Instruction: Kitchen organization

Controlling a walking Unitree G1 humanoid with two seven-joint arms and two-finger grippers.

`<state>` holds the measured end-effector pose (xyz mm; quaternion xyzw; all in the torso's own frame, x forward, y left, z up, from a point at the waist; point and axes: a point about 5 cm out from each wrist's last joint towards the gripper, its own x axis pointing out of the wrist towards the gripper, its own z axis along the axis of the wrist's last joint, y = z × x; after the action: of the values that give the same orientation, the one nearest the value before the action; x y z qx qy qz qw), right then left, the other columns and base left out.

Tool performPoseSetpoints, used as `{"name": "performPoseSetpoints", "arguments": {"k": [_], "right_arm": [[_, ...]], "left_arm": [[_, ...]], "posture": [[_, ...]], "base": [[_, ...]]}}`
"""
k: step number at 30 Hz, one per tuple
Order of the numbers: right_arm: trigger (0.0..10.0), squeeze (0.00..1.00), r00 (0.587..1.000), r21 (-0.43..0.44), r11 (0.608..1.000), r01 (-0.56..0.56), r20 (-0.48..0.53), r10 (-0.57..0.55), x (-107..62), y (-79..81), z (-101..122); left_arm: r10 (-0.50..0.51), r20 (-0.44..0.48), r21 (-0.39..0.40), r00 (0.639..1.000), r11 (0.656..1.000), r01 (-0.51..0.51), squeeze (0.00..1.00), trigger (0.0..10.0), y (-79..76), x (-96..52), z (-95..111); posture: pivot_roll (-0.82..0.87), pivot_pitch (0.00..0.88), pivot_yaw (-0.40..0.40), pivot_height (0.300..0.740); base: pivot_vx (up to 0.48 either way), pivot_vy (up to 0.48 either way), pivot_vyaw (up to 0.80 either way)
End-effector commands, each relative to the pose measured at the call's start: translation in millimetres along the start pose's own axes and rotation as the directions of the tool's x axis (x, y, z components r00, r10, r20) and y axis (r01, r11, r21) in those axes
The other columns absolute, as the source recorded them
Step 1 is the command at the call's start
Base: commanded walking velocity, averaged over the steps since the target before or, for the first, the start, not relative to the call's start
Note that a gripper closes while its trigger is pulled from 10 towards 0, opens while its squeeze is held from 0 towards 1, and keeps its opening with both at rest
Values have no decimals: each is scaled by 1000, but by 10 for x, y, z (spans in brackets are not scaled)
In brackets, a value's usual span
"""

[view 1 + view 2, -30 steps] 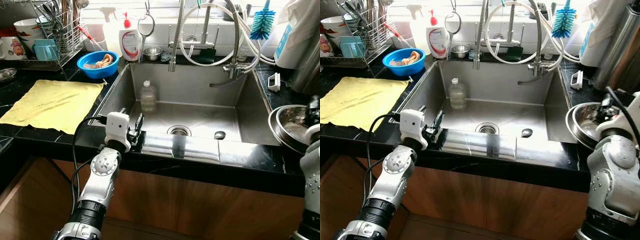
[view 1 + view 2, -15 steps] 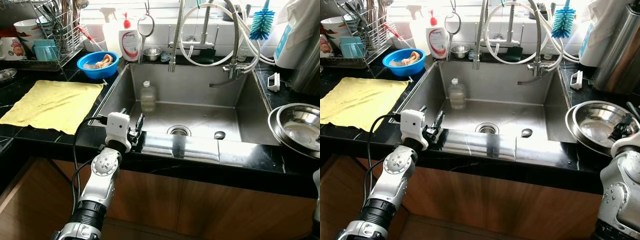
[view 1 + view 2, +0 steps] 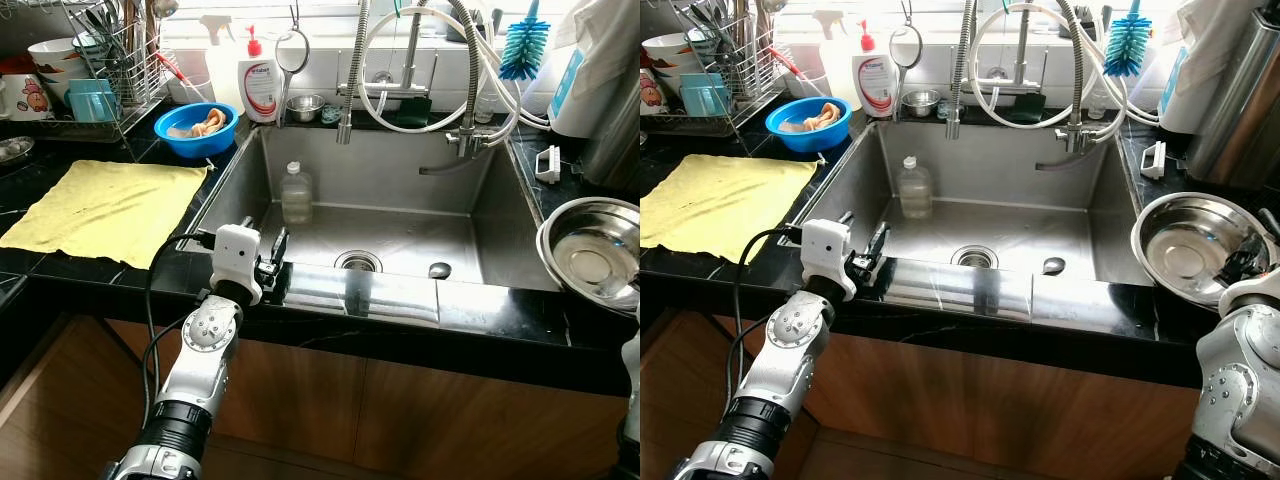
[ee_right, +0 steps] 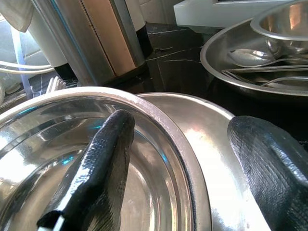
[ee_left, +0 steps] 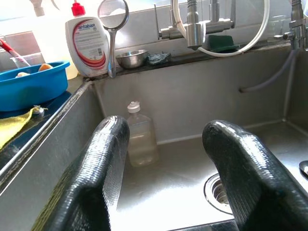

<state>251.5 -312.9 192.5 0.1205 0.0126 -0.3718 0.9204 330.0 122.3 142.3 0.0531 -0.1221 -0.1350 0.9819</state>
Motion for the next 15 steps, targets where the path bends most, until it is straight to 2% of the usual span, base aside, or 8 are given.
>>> {"name": "performPoseSetpoints", "arguments": {"k": [1, 15], "right_arm": [[10000, 0, 1000, 13, 1000, 2, -18, -1, 12, 30, -33], [10000, 0, 999, 142, 989, -35, 20, 32, 19, 169, 76]], "left_arm": [[-18, 5, 31, 1000, 999, 18, 0, 10000, 2, -8, 17], [-20, 15, 45, 1000, 999, 20, 0, 10000, 12, 15, 41]], "posture": [[-61, 0, 46, 740], [-59, 0, 52, 740]], "base": [[0, 0, 0], [0, 0, 0]]}}
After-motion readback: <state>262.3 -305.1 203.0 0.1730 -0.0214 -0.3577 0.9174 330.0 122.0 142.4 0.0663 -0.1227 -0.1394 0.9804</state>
